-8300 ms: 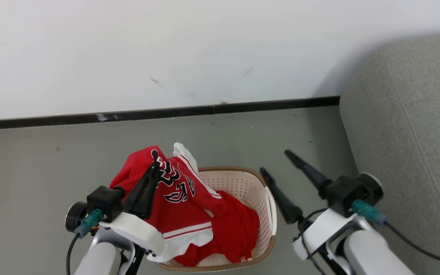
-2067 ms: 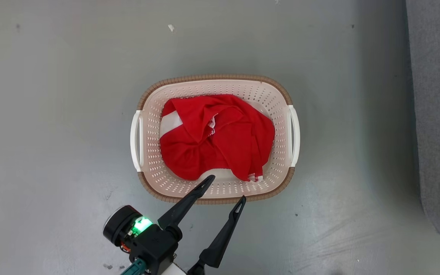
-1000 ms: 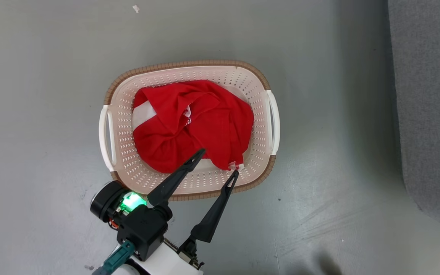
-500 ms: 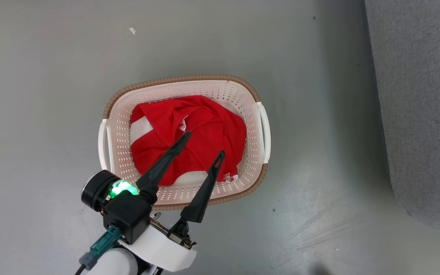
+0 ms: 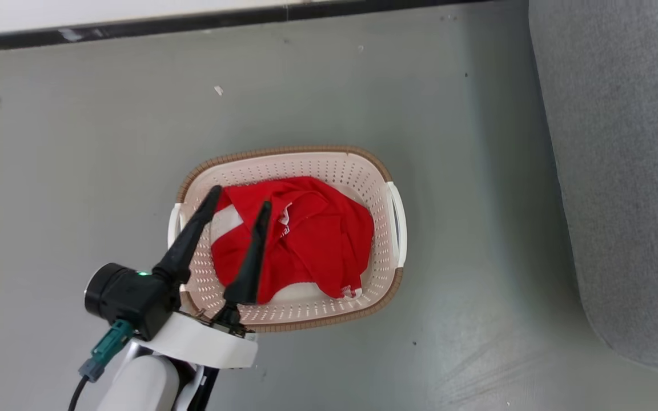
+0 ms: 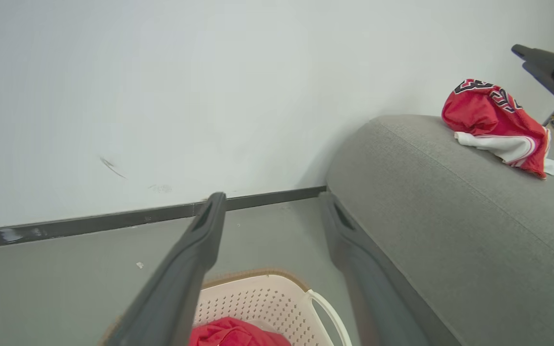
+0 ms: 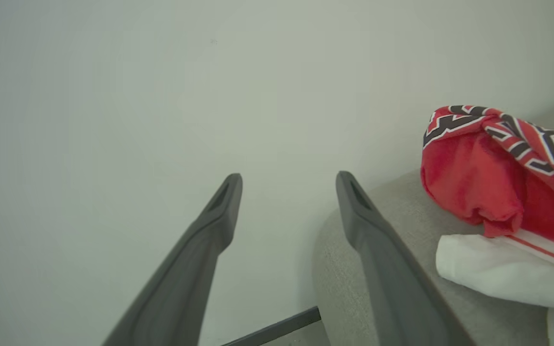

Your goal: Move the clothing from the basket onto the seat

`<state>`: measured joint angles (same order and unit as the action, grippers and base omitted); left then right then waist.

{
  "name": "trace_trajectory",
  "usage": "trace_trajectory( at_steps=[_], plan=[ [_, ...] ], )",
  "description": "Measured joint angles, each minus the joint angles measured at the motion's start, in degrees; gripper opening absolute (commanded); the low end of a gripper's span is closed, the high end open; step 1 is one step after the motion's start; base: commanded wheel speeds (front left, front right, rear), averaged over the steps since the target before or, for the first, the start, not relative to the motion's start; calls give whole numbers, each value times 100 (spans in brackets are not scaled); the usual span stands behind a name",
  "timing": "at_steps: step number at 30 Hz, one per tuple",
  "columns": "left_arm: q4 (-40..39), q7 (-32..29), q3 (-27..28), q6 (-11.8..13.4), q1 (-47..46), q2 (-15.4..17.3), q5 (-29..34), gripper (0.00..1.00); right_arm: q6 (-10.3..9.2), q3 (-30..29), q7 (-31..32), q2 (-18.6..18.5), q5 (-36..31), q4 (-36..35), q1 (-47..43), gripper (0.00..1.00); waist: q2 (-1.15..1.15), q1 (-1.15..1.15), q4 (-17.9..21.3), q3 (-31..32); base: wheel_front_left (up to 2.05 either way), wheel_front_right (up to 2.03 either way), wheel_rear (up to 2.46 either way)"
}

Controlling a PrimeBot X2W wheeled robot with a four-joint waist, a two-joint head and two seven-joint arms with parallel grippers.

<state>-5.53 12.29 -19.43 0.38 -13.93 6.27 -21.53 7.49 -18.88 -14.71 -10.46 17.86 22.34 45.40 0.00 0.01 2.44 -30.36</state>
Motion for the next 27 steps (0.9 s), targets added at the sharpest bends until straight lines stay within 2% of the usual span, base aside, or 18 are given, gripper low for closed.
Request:
trace_trajectory(
  at_steps=[7,18,27],
  plan=[
    [534,135,330,105,1,-24,-79,100,1,678,0,399,8,-342,-609,100,0,0,-114,382,0,0,0],
    [1326,193,764,176,103,-52,-218,100,1,1648,0,450,-485,-478,-1661,100,0,0,-295,976,0,0,0],
    [1735,199,901,174,379,-111,-219,100,1,1973,1,566,-726,-547,-2416,100,0,0,-436,1533,0,0,0]
  ],
)
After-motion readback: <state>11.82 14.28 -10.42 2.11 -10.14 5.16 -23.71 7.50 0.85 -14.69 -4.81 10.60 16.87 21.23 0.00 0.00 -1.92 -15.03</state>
